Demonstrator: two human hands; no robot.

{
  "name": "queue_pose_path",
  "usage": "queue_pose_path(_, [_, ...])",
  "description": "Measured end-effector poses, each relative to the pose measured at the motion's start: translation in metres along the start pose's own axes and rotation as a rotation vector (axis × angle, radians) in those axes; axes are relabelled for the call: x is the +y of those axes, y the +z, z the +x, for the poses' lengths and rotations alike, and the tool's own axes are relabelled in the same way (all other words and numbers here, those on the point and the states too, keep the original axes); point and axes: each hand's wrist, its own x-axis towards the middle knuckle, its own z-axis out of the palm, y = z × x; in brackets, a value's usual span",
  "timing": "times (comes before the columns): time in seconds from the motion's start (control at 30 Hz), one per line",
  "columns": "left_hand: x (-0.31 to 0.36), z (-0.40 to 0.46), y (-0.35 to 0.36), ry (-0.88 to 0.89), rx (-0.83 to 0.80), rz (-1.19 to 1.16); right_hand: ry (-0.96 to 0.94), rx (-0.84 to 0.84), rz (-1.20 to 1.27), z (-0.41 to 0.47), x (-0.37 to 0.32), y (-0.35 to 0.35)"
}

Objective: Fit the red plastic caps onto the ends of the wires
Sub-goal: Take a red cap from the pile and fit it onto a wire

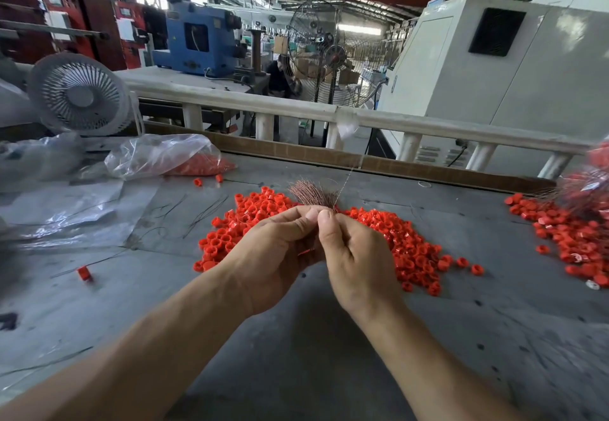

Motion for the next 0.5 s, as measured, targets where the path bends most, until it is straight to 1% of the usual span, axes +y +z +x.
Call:
queue_pose_path(0.07, [0.002, -0.002, 0.003, -0.038, -0.012, 0.051, -0.008, 0.022, -0.083, 0.001, 0.001, 0.0])
queue_pose_path(0.17, [0.002, -0.007, 0.007, -0.087, -0.103, 0.218, -0.038, 0.028, -0.299, 0.0, -0.001, 0.001])
queue_pose_path(0.2, [0.0, -0.008, 0.009, -0.097, -0.127, 0.247, -0.045, 0.019, -0.371, 0.0, -0.002, 0.003])
queue_pose_path(0.23, [-0.001, -0.009, 0.01, -0.101, -0.116, 0.244, -0.052, 0.027, -0.413, -0.001, -0.003, 0.005])
queue_pose_path(0.3, [-0.003, -0.008, 0.011, -0.085, -0.065, 0.189, -0.073, 0.09, -0.392, -0.001, -0.005, 0.009])
queue_pose_path(0.37, [-0.005, -0.007, 0.01, -0.069, -0.059, 0.154, -0.086, 0.14, -0.375, 0.0, -0.009, 0.009])
queue_pose_path(0.43, [-0.006, -0.007, 0.011, -0.068, -0.06, 0.133, -0.108, 0.156, -0.398, 0.0, -0.009, 0.009])
queue_pose_path(0.5, [-0.008, -0.005, 0.011, -0.069, -0.038, 0.113, -0.102, 0.124, -0.426, 0.001, -0.008, 0.009])
